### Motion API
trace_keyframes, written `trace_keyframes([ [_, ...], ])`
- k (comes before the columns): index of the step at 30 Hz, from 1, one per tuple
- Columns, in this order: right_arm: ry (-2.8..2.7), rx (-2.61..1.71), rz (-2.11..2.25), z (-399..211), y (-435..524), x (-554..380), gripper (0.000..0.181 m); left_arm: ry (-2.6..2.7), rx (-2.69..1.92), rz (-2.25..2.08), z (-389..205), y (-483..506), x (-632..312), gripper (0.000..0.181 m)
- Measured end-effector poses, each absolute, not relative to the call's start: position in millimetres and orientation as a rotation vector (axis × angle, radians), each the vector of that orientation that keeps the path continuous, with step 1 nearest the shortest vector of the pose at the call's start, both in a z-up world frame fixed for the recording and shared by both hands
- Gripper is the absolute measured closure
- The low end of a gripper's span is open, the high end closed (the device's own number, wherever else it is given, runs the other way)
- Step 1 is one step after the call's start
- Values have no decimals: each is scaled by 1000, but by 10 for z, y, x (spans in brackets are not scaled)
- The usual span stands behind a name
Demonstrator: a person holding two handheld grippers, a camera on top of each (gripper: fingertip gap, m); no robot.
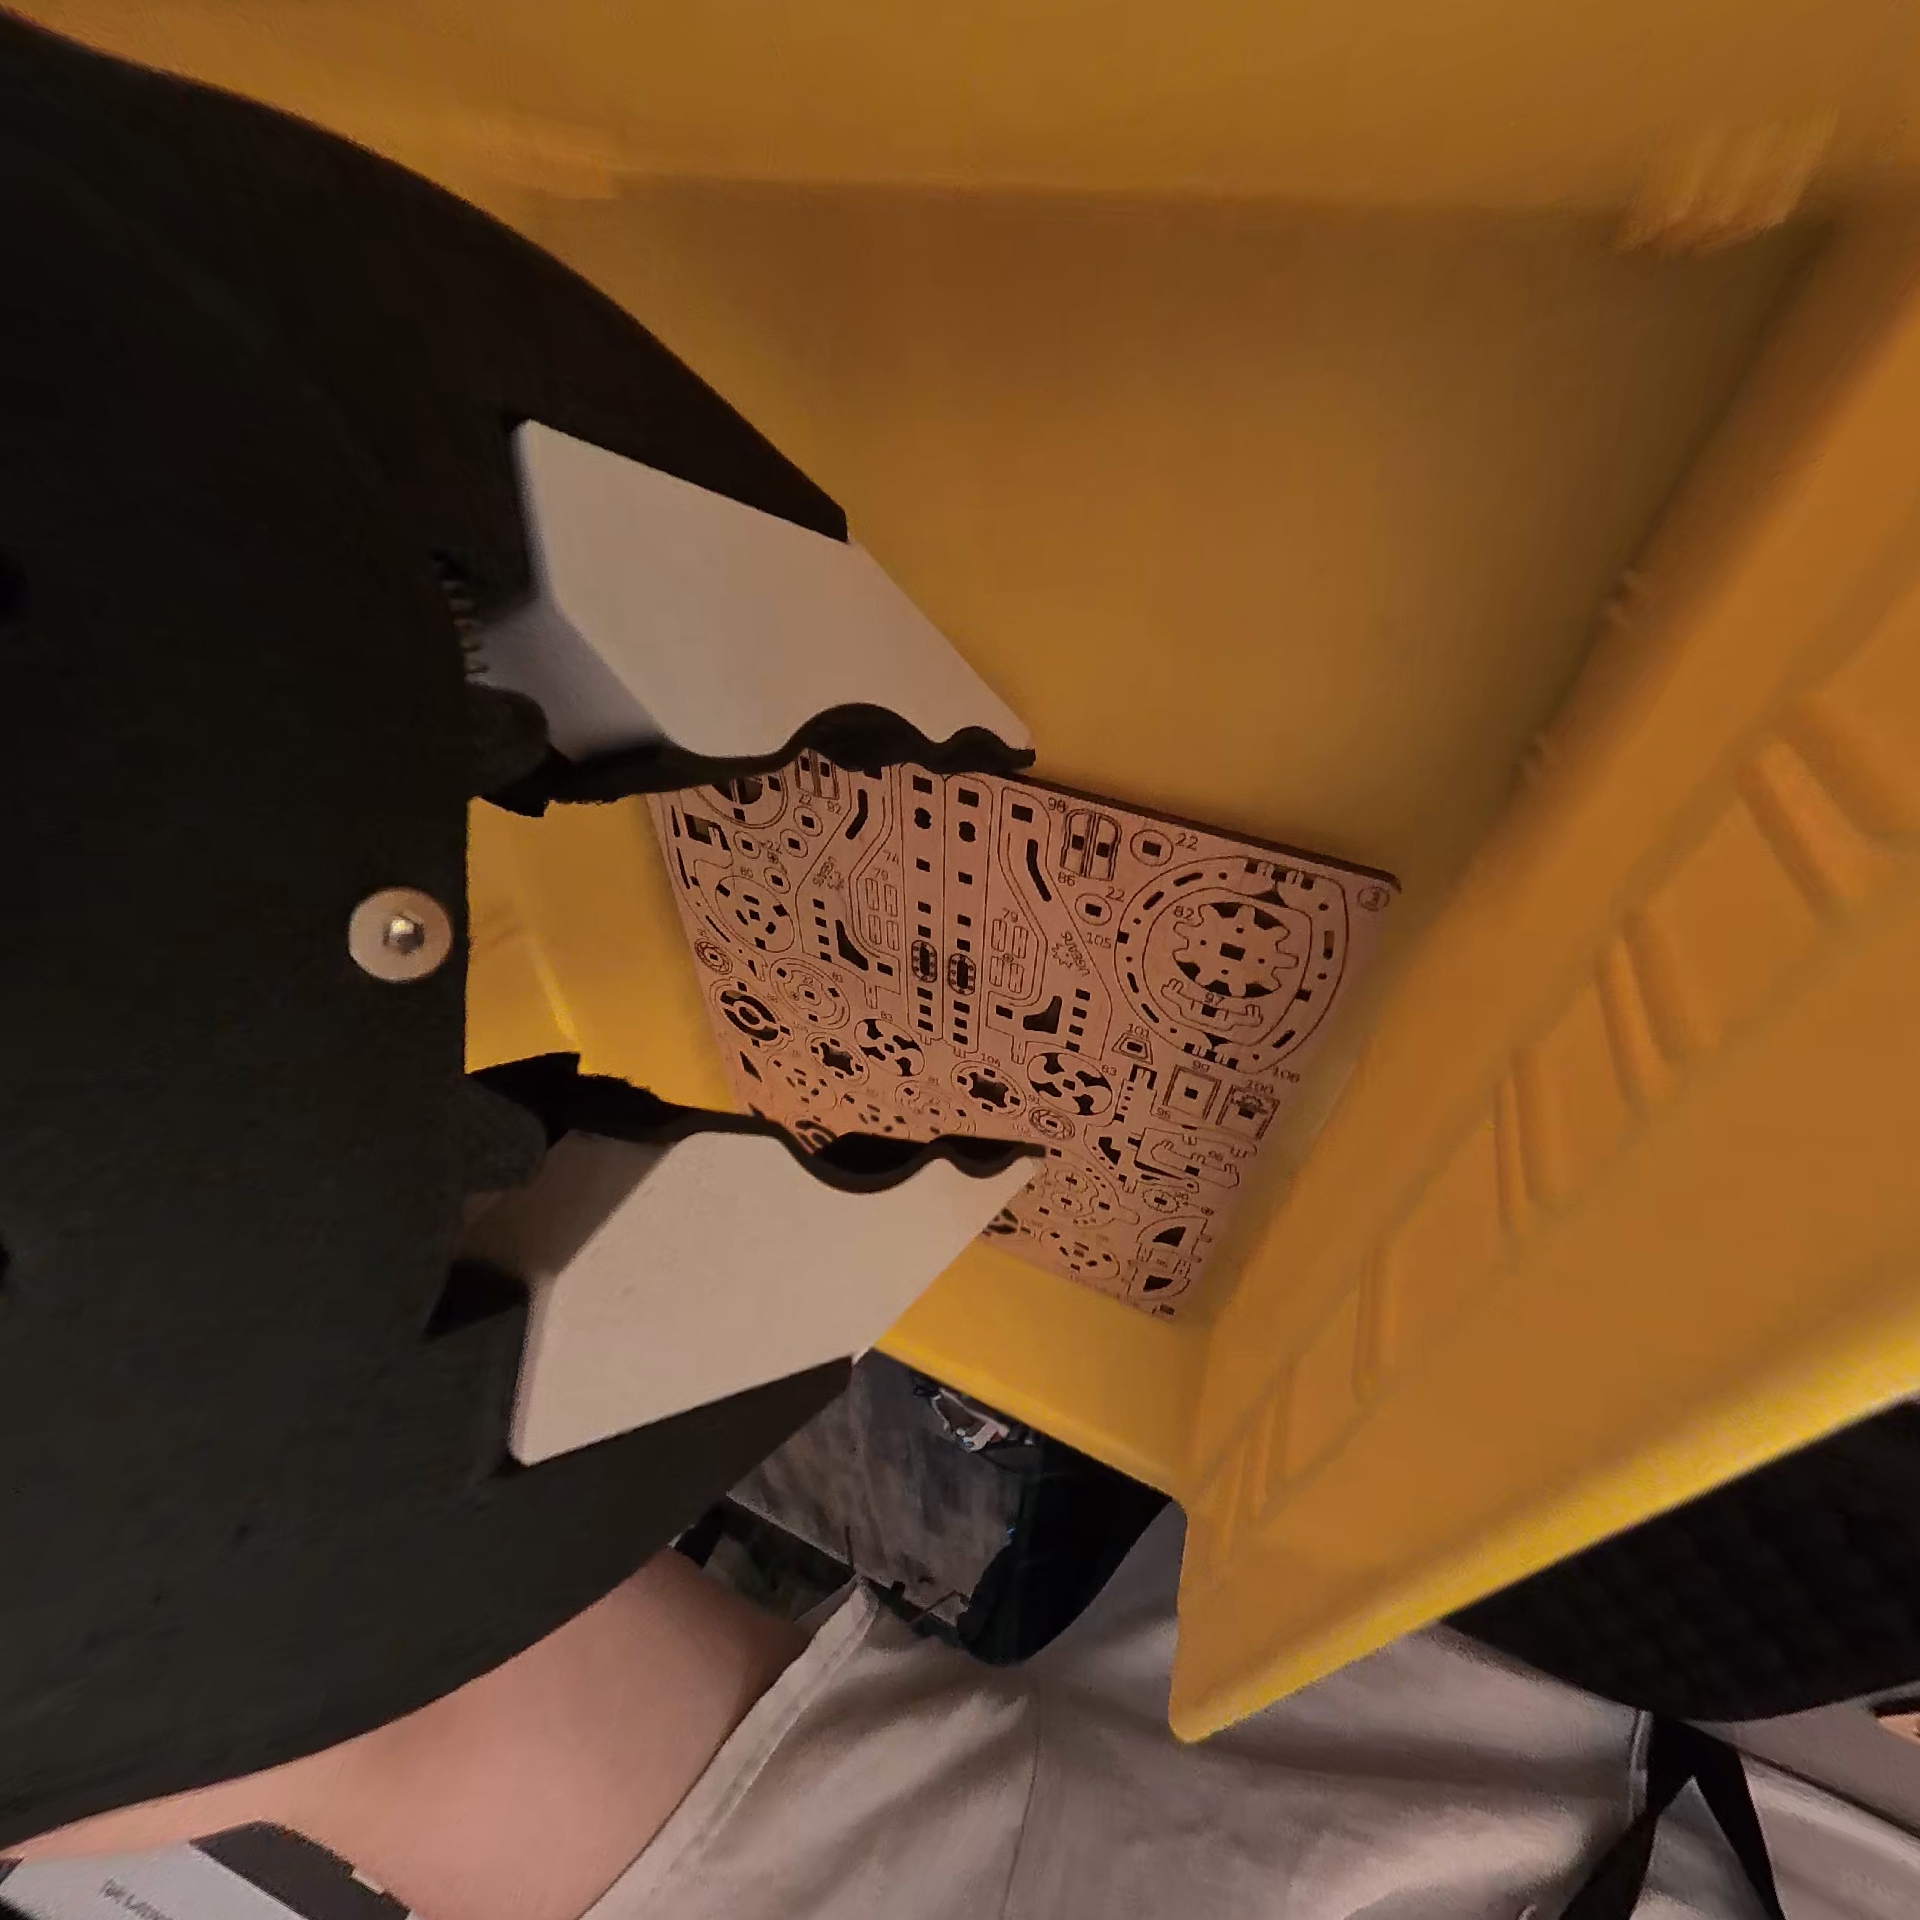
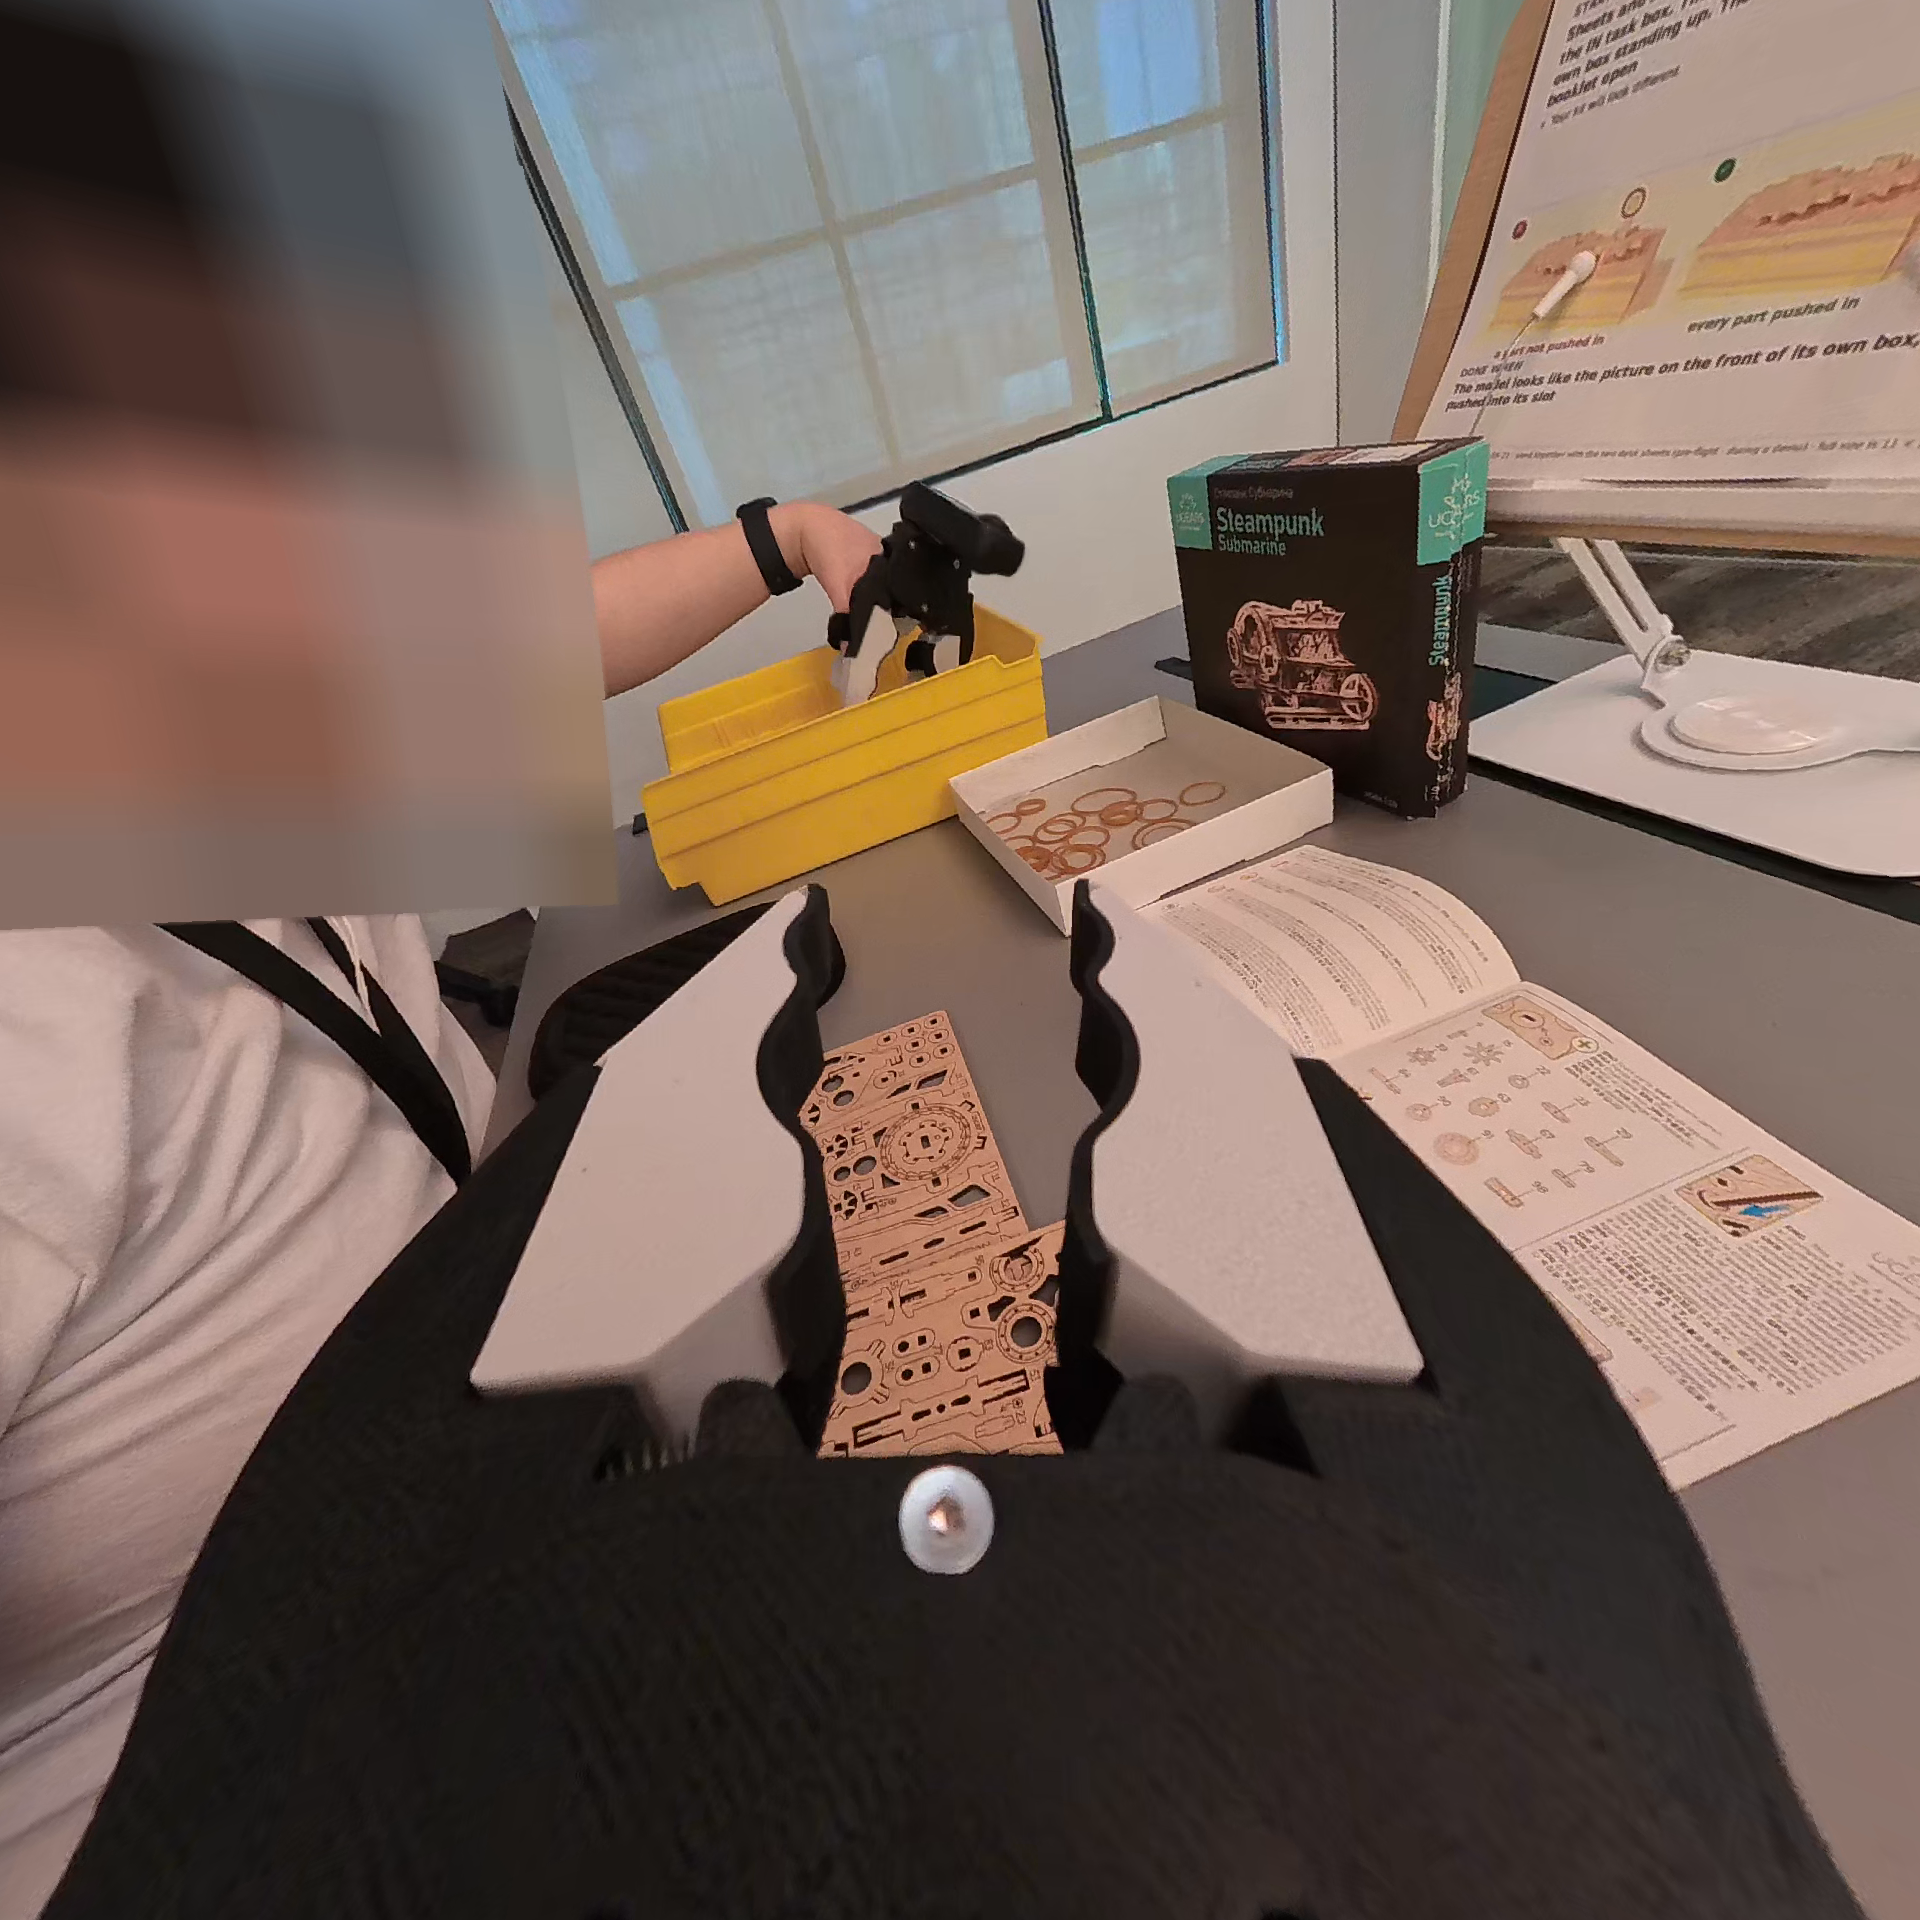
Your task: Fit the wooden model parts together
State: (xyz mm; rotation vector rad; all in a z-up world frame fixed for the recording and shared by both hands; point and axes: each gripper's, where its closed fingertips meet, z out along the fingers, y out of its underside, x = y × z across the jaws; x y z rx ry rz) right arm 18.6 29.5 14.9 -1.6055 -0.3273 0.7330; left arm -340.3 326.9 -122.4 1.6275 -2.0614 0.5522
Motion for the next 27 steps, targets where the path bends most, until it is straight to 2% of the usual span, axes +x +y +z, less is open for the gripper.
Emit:
trace_keyframes([
  [18,-335,-1587,791,143,308,101,136,-2011,1503,655,-568,2987,-3636,118],
  [27,-396,-1567,812,394,547,-467,136,-2010,1457,697,-388,2798,-3753,123],
])
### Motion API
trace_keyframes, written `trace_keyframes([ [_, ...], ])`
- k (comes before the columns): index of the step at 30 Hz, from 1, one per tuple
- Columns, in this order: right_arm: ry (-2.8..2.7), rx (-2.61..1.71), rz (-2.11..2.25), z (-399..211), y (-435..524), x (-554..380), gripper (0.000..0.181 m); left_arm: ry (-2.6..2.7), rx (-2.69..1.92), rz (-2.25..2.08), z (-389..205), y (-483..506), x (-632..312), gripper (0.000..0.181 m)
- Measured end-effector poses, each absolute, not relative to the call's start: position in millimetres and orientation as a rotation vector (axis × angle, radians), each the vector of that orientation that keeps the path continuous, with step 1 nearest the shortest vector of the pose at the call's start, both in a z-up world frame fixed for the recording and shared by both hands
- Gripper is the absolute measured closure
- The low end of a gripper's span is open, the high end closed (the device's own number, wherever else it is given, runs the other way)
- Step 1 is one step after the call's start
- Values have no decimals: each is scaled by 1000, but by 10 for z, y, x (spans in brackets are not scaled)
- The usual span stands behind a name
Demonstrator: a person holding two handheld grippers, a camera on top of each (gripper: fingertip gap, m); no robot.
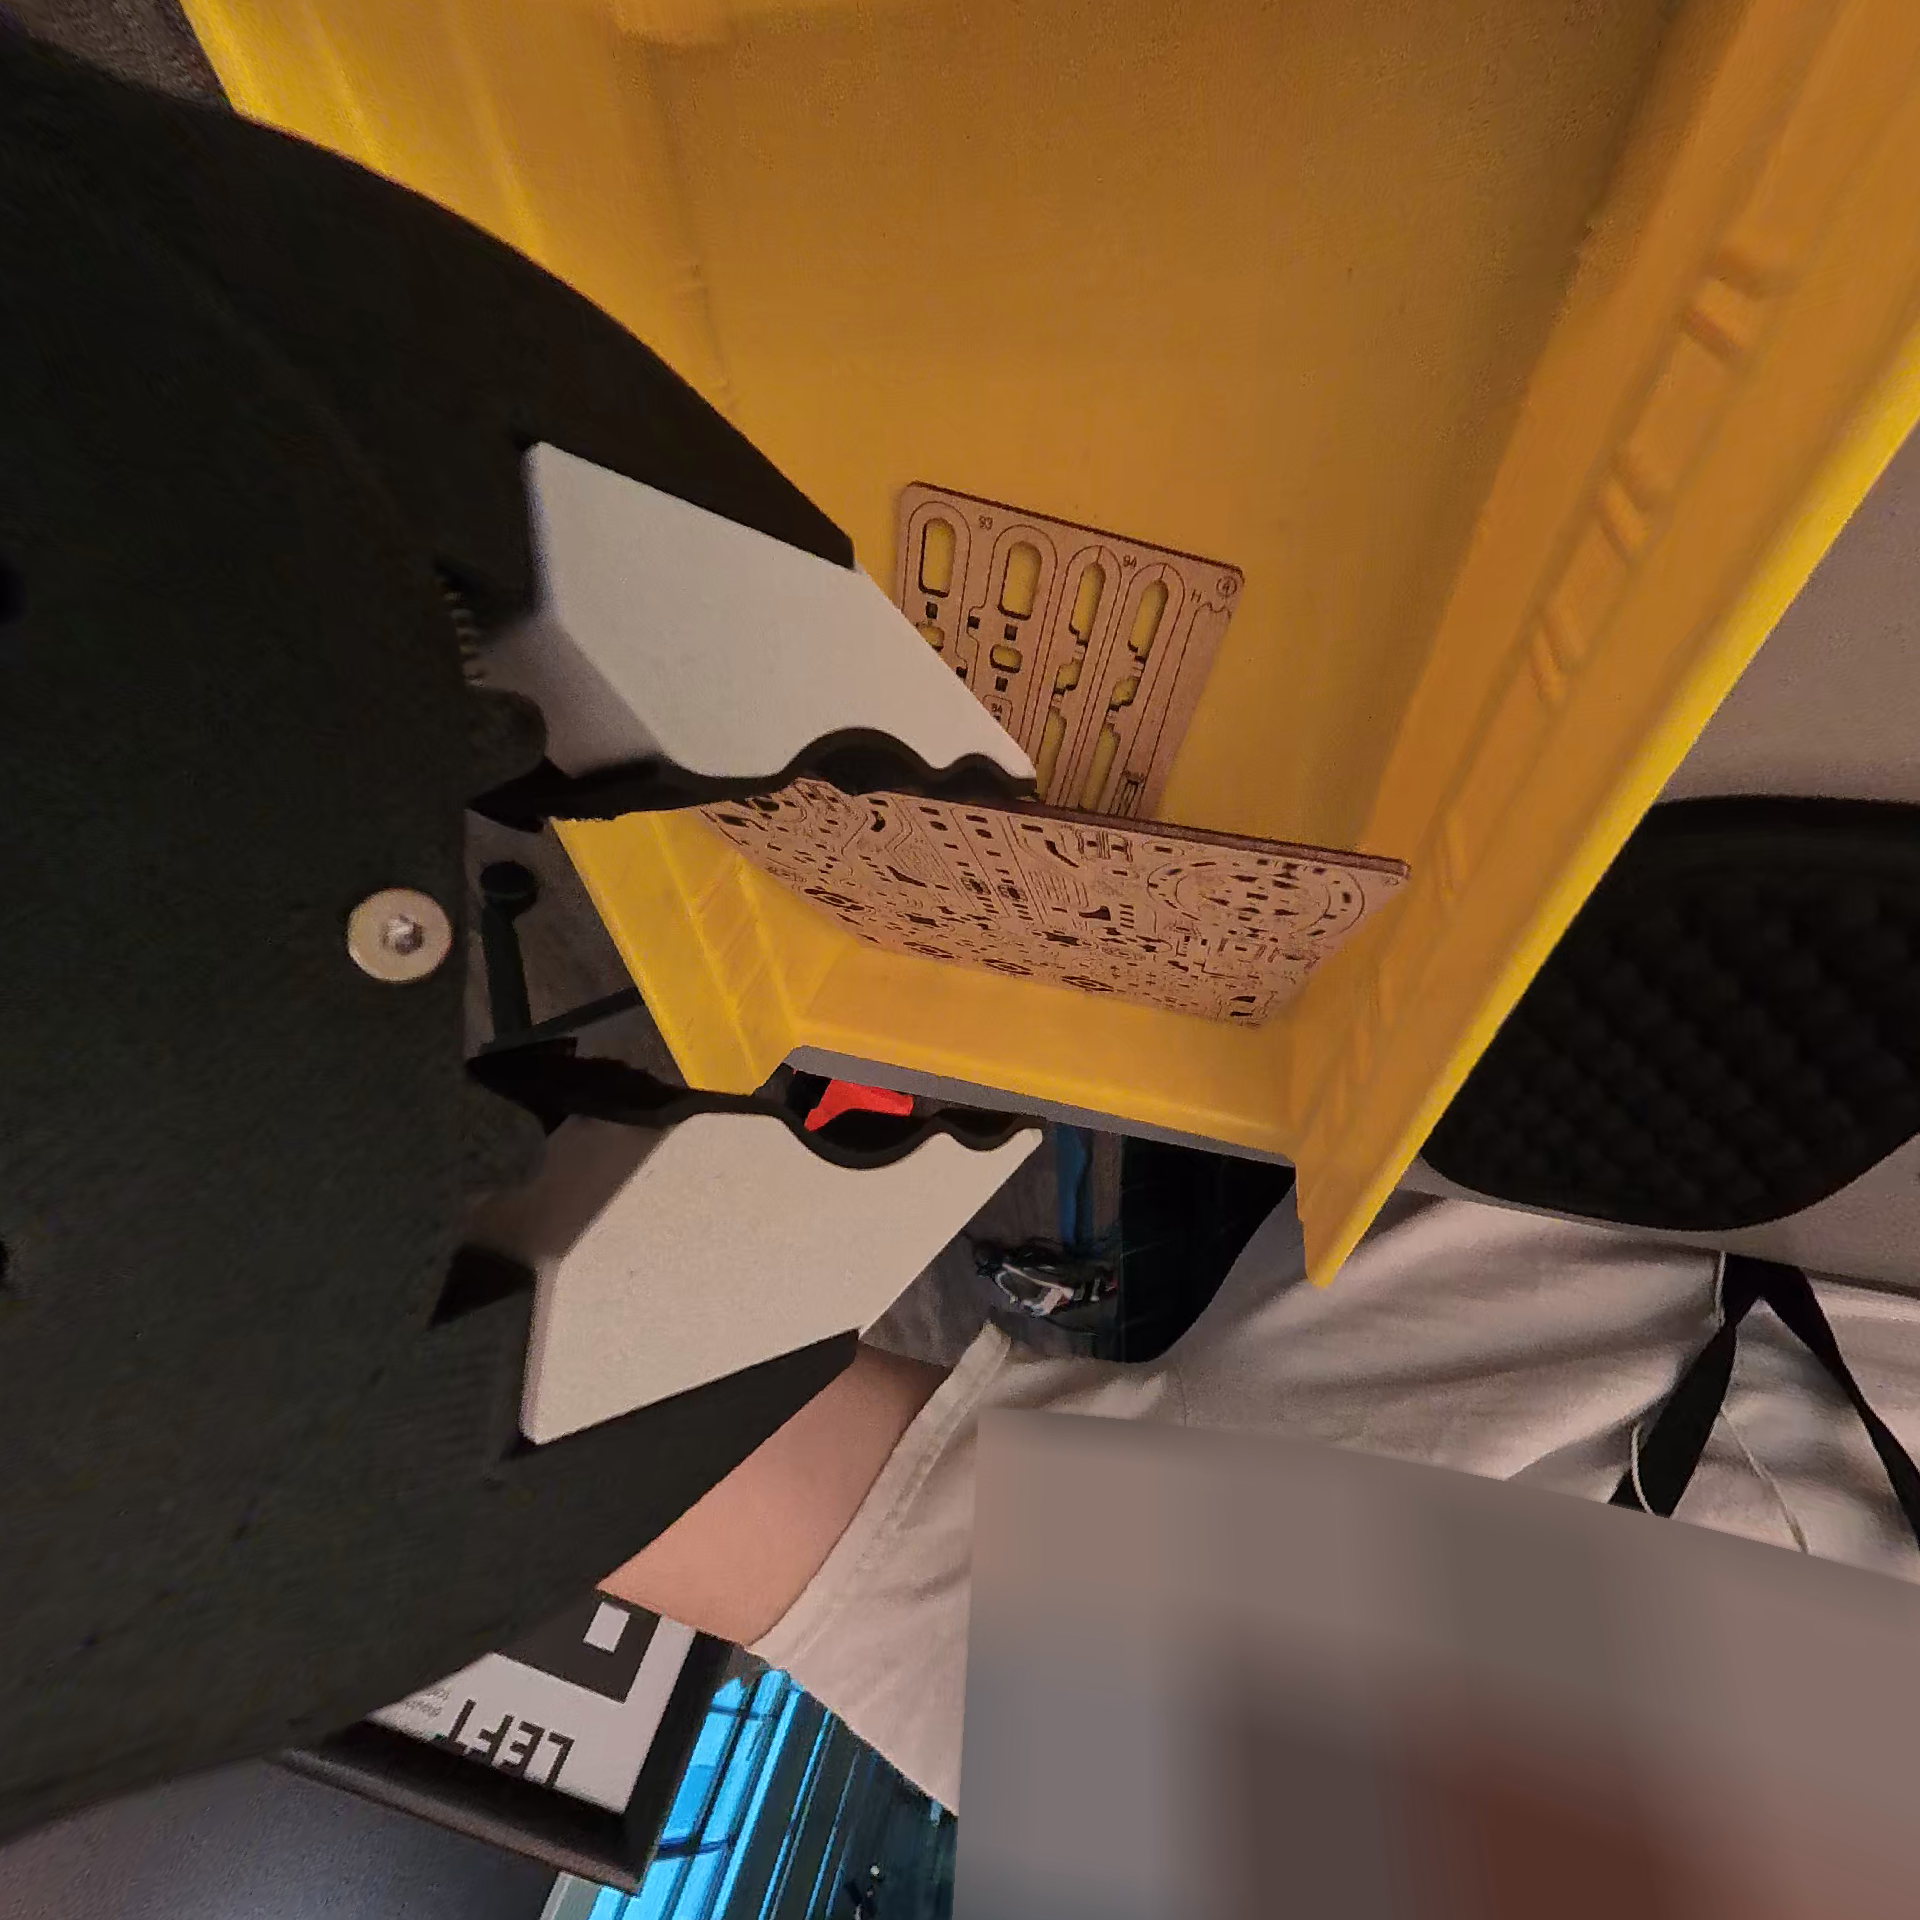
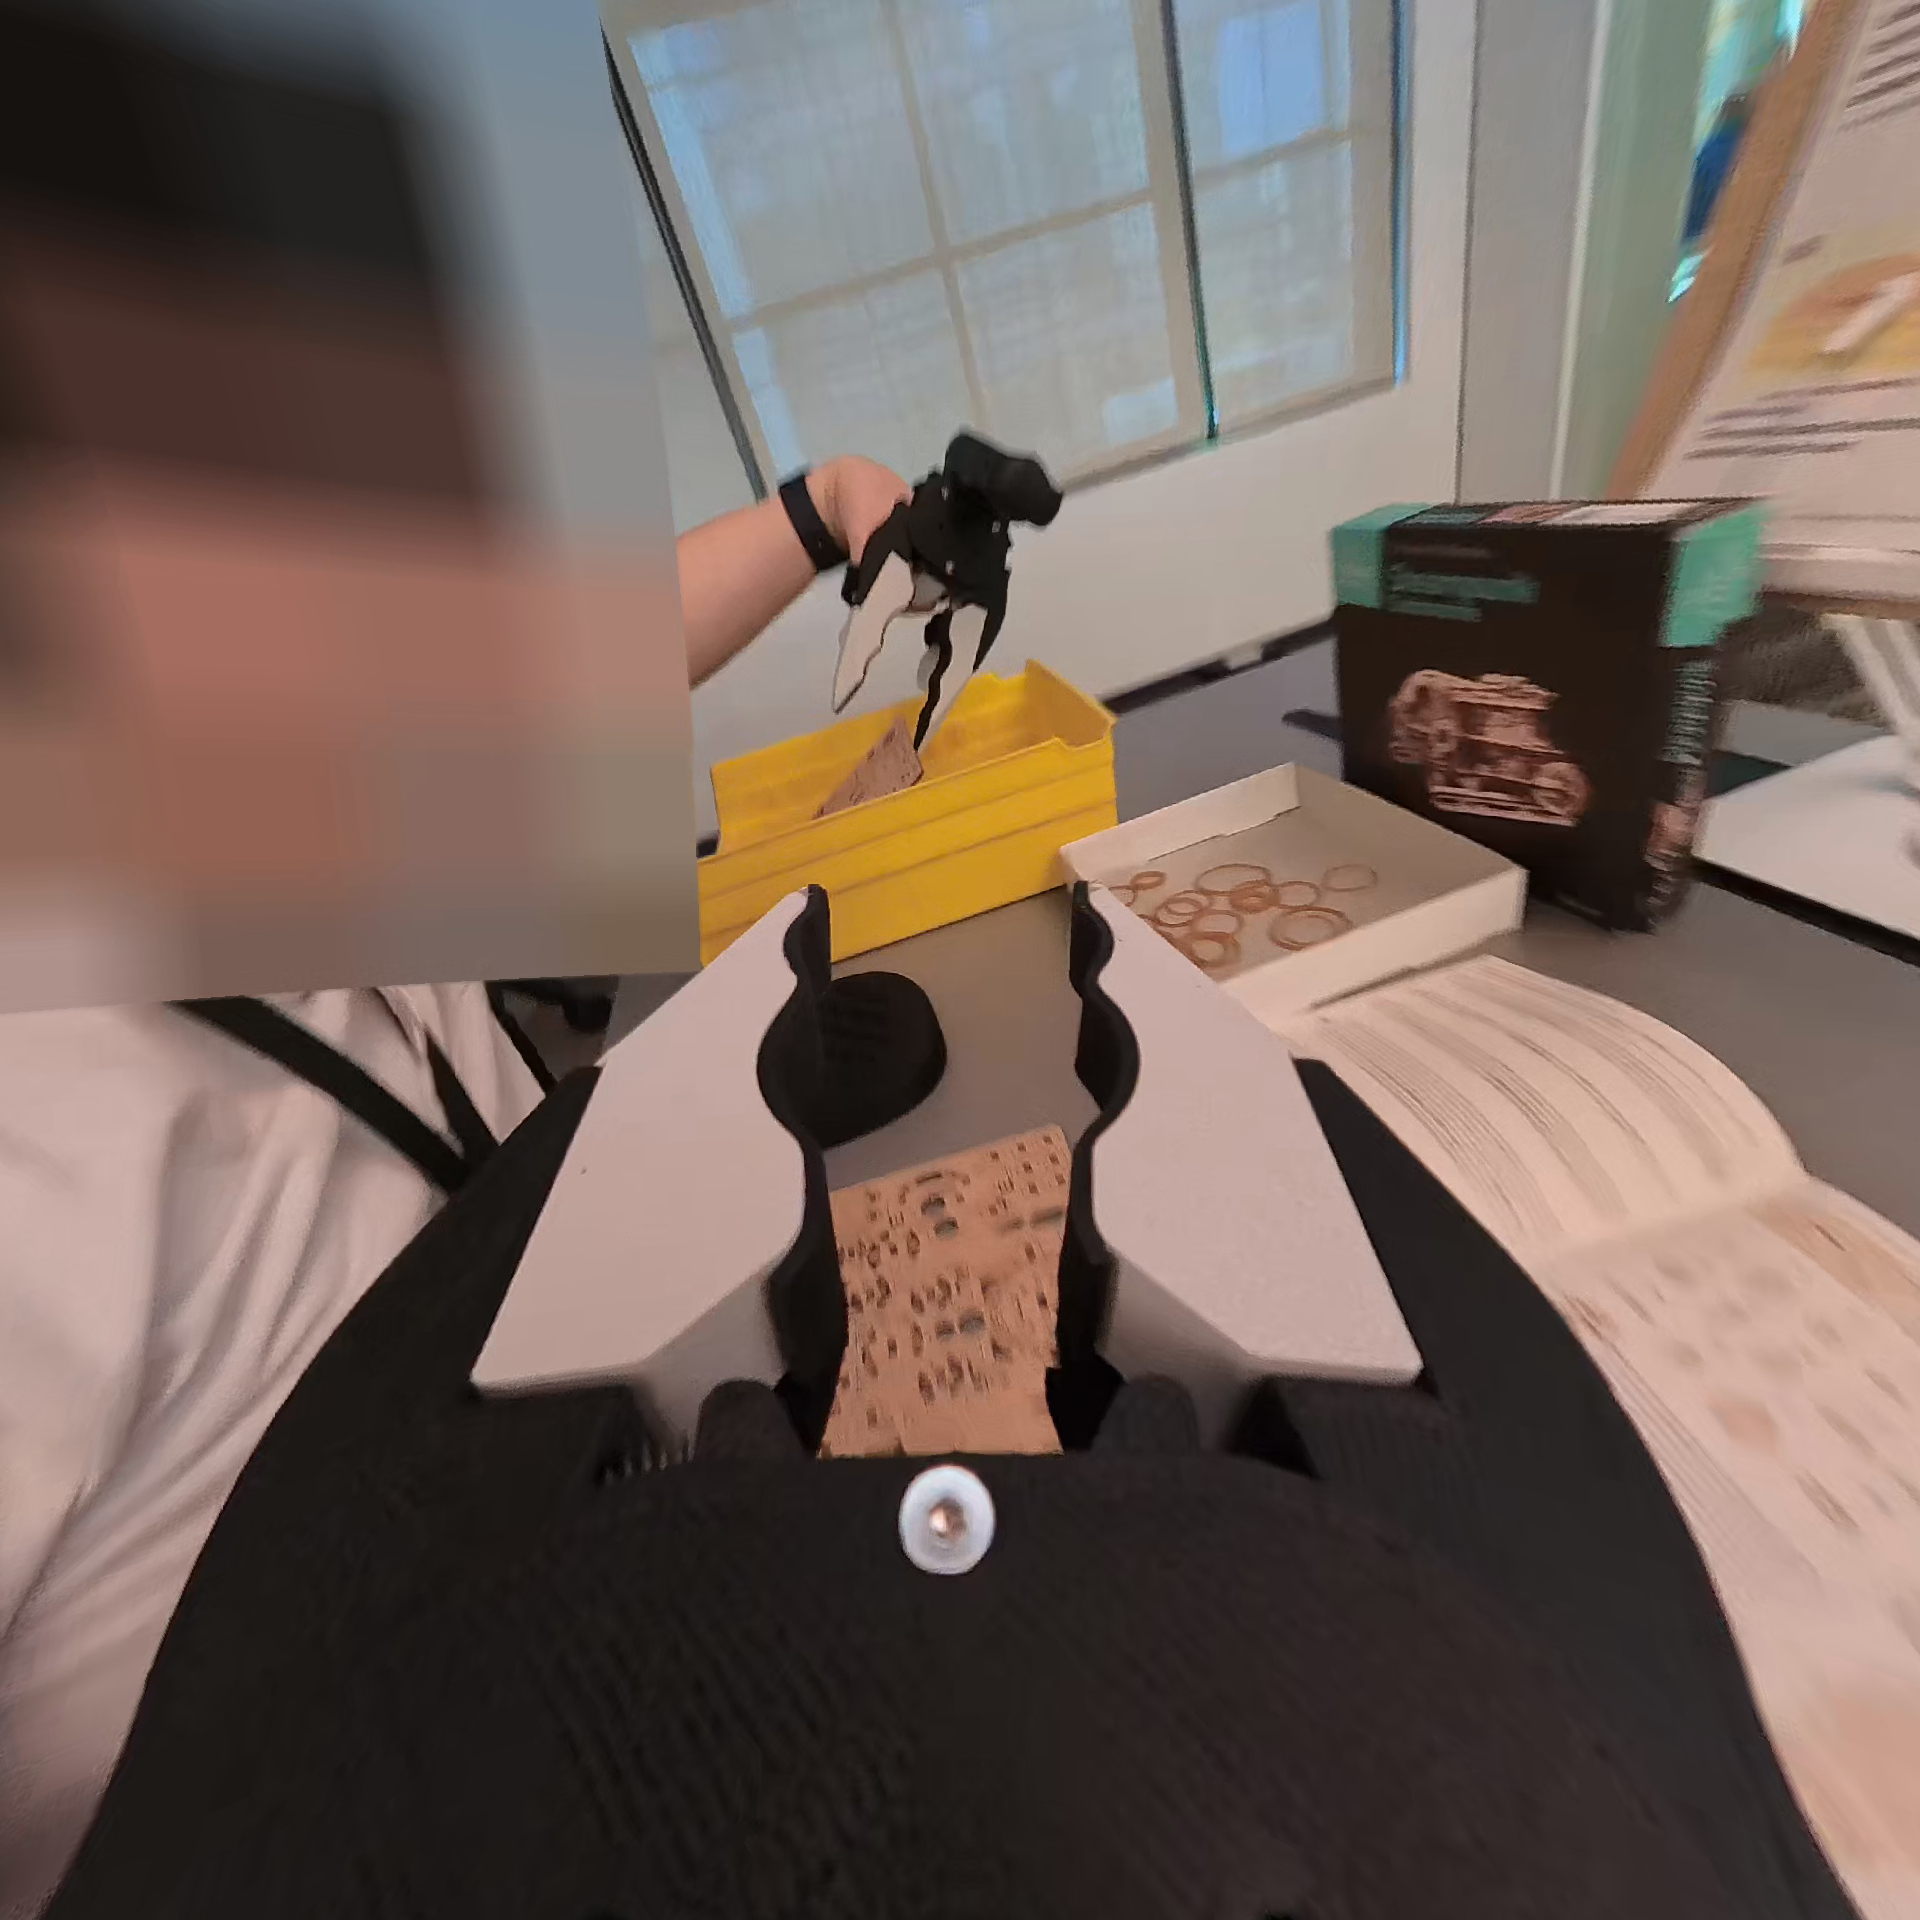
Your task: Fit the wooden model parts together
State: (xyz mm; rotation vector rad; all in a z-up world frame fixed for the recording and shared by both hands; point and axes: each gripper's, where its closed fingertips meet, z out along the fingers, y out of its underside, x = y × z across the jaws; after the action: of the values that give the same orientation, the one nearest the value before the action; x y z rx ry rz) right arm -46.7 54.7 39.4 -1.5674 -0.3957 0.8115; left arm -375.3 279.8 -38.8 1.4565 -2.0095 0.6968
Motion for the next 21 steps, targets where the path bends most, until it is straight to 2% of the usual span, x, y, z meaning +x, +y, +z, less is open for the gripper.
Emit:
trace_keyframes([
  [11,-770,-1874,990,340,1713,-2540,134,-2013,1412,740,-336,2639,-3814,125],
  [16,-827,-1943,1030,40,2411,-3068,135,-2038,1380,736,-323,2563,-3839,124],
  [21,-802,-2060,1197,-306,2646,-3427,140,-2053,1350,754,-280,2487,-3886,126],
])
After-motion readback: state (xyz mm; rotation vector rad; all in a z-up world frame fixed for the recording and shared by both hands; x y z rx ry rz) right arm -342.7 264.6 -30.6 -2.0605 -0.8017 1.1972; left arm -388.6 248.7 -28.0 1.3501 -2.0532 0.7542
